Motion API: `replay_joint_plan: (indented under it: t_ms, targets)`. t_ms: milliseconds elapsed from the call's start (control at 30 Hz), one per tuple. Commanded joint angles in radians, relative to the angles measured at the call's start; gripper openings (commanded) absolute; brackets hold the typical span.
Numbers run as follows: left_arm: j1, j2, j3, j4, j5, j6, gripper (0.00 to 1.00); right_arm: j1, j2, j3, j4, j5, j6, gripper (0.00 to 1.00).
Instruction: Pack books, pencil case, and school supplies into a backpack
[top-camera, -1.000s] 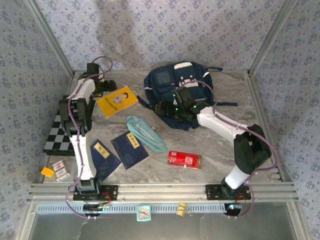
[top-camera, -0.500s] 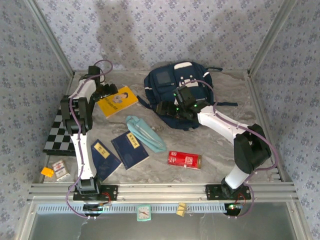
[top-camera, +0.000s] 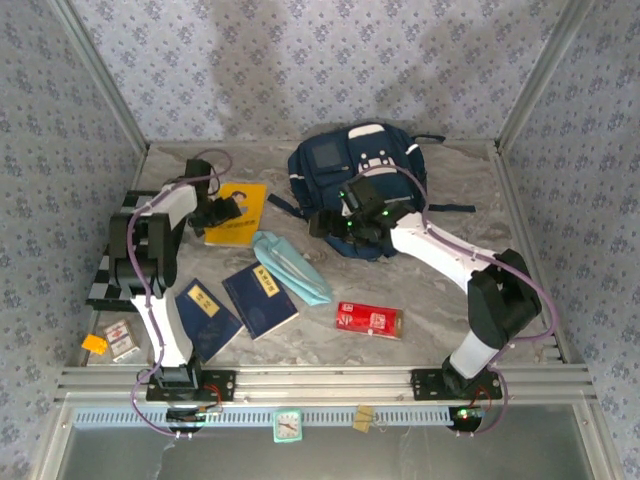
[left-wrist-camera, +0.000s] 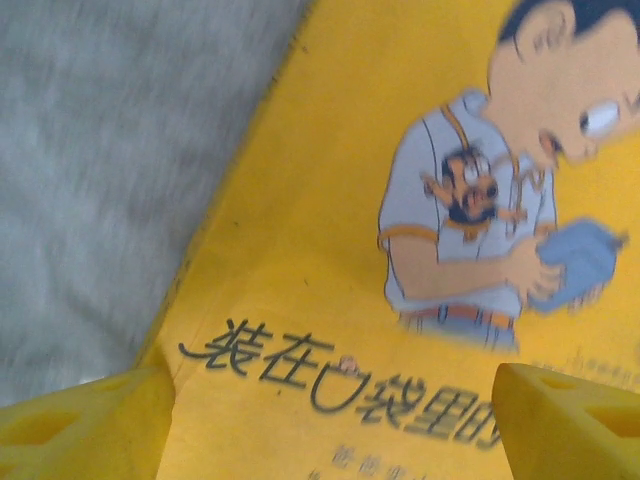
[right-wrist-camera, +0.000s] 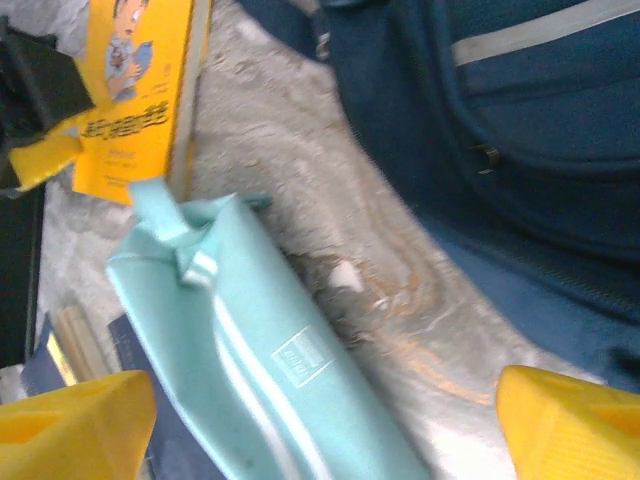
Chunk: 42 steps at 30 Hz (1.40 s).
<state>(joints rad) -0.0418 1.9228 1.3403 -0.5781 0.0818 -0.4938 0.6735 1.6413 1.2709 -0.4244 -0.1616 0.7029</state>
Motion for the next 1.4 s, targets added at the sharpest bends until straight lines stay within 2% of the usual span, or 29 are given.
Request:
replay_joint_plan:
  t_ms: [0, 167, 400, 500, 733, 967, 1067, 1200, 1367]
  targets:
    - [0.023, -0.061, -0.048, 0.009, -0.052, -0.051, 0.81, 0.083, 0.042, 0.079, -0.031, -0.009, 0.049, 0.85]
    - [0.076, -0.153, -0.111, 0.048, -0.018, -0.064, 0.77, 0.202, 0.186, 0.228, -0.041, 0.006, 0.117, 0.73]
    - [0.132, -0.299, -0.207, 0.089, 0.011, -0.074, 0.76, 0.339, 0.426, 0.485, -0.048, 0.016, 0.155, 0.65]
    - [0.161, -0.345, -0.254, 0.112, 0.039, -0.083, 0.76, 0.369, 0.532, 0.614, -0.106, 0.071, 0.153, 0.64]
    - [0.201, -0.371, -0.27, 0.102, 0.065, -0.062, 0.75, 0.34, 0.665, 0.702, -0.121, 0.164, 0.154, 0.61]
    - [0.201, -0.35, -0.265, 0.112, 0.093, -0.038, 0.73, 0.244, 0.736, 0.821, -0.201, 0.287, 0.087, 0.61]
    - [0.2, -0.328, -0.257, 0.128, 0.119, -0.043, 0.71, 0.203, 0.745, 0.843, -0.204, 0.282, 0.078, 0.62]
    - [0.201, -0.281, -0.24, 0.16, 0.142, -0.04, 0.69, 0.194, 0.762, 0.862, -0.161, 0.196, 0.081, 0.65]
    - [0.198, -0.195, -0.203, 0.163, 0.211, -0.015, 0.67, 0.192, 0.866, 1.01, -0.22, 0.121, 0.065, 0.71]
